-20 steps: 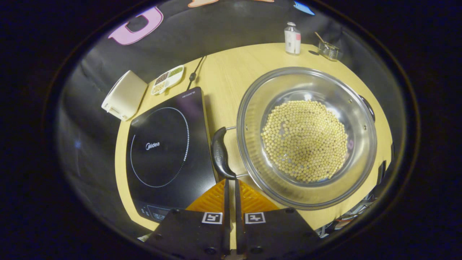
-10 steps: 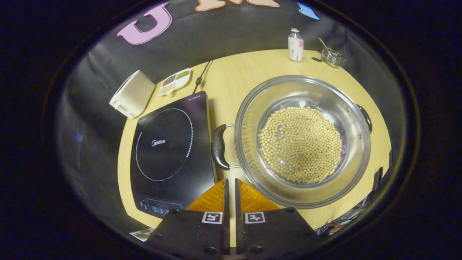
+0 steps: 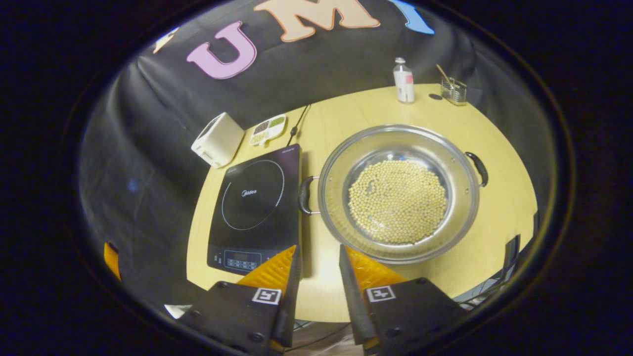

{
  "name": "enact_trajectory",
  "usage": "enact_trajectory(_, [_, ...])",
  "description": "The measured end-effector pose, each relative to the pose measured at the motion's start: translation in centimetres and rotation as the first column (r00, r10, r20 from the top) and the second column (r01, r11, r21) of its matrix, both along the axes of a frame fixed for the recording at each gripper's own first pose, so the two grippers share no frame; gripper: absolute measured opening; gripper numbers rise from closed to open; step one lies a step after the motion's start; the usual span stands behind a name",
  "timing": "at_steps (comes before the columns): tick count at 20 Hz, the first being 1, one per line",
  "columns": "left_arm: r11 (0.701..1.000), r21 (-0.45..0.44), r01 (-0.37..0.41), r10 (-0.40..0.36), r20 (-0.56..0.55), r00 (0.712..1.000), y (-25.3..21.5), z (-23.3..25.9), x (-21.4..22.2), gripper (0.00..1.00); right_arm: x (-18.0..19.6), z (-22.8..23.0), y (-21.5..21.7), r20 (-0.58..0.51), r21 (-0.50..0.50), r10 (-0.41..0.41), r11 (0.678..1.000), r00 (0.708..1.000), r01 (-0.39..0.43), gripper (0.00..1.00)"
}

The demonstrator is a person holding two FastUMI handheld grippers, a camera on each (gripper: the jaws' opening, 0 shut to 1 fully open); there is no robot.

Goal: First push the handle of the pot to place it horizontally, then grasp the pot with both hands and set it on the induction cooktop.

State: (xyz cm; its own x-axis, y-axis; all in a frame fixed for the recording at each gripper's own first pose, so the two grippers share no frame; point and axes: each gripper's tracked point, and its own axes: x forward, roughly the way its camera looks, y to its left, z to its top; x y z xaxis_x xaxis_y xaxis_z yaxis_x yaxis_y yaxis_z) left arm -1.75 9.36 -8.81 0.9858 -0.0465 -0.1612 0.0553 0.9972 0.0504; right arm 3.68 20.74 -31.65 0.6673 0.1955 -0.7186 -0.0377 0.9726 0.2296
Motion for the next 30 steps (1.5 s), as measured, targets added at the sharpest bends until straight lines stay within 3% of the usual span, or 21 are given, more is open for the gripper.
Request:
enact_trajectory(1, [1.0, -0.009, 0.011, -0.011, -0.008, 1.0, -0.2, -0.2, 0.0, 0.96, -0.2, 0.6, -0.9, 0.022, -0.009, -0.006, 1.0, 1.0, 0.006, 0.41])
enact_trajectory(2, [1.0, -0.018, 0.021, -0.021, -0.014, 1.0, -0.6, -0.4, -0.1, 0.97, -0.5, 1.2, -1.6, 0.046, -0.014, -0.009, 1.0, 0.999, 0.009, 0.54])
enact_trajectory(5, [0.997, -0.043, 0.064, -0.066, -0.027, 0.997, -2.0, -0.8, 0.0, 0.96, -1.1, 2.6, -4.0, 0.096, -0.022, -0.024, 0.999, 0.995, 0.027, 0.72])
enact_trajectory(6, [0.996, -0.049, 0.078, -0.079, -0.035, 0.996, -2.5, -1.0, 0.1, 0.94, -1.2, 3.0, -4.7, 0.108, -0.027, -0.031, 0.999, 0.994, 0.034, 0.84])
enact_trajectory(8, [0.993, -0.064, 0.103, -0.106, -0.054, 0.993, -3.6, -1.5, 0.5, 0.92, -1.3, 3.7, -6.4, 0.128, -0.035, -0.044, 0.998, 0.991, 0.049, 0.94])
enact_trajectory(13, [0.979, -0.132, 0.156, -0.172, -0.117, 0.978, -7.4, -2.9, 2.2, 0.96, -0.3, 4.8, -11.4, 0.133, -0.037, -0.105, 0.993, 0.986, 0.111, 0.93])
enact_trajectory(14, [0.977, -0.14, 0.158, -0.177, -0.134, 0.975, -8.1, -3.3, 2.7, 0.95, 0.2, 5.0, -12.6, 0.132, -0.04, -0.117, 0.992, 0.984, 0.123, 0.98])
enact_trajectory(15, [0.976, -0.147, 0.159, -0.181, -0.15, 0.972, -8.9, -3.8, 3.4, 0.96, 1.1, 5.1, -13.8, 0.132, -0.04, -0.13, 0.99, 0.983, 0.137, 0.93])
enact_trajectory(19, [0.972, -0.194, 0.129, -0.177, -0.259, 0.95, -12.2, -6.8, 6.4, 0.96, 4.2, 4.5, -18.9, 0.104, -0.058, -0.154, 0.985, 0.983, 0.16, 0.93])
enact_trajectory(25, [0.977, -0.198, 0.079, -0.149, -0.368, 0.918, -17.4, -10.8, 11.6, 0.96, 8.9, 1.8, -25.6, -0.004, -0.064, -0.151, 0.987, 0.988, 0.151, 0.94])
enact_trajectory(26, [0.978, -0.195, 0.077, -0.149, -0.39, 0.909, -18.1, -11.8, 12.2, 0.96, 9.8, 1.3, -26.3, -0.02, -0.061, -0.143, 0.988, 0.989, 0.142, 0.98])
enact_trajectory(30, [0.979, -0.19, 0.068, -0.154, -0.485, 0.861, -20.5, -16.0, 14.1, 0.97, 12.3, -1.0, -27.8, -0.113, -0.031, -0.099, 0.995, 0.989, 0.096, 0.94])
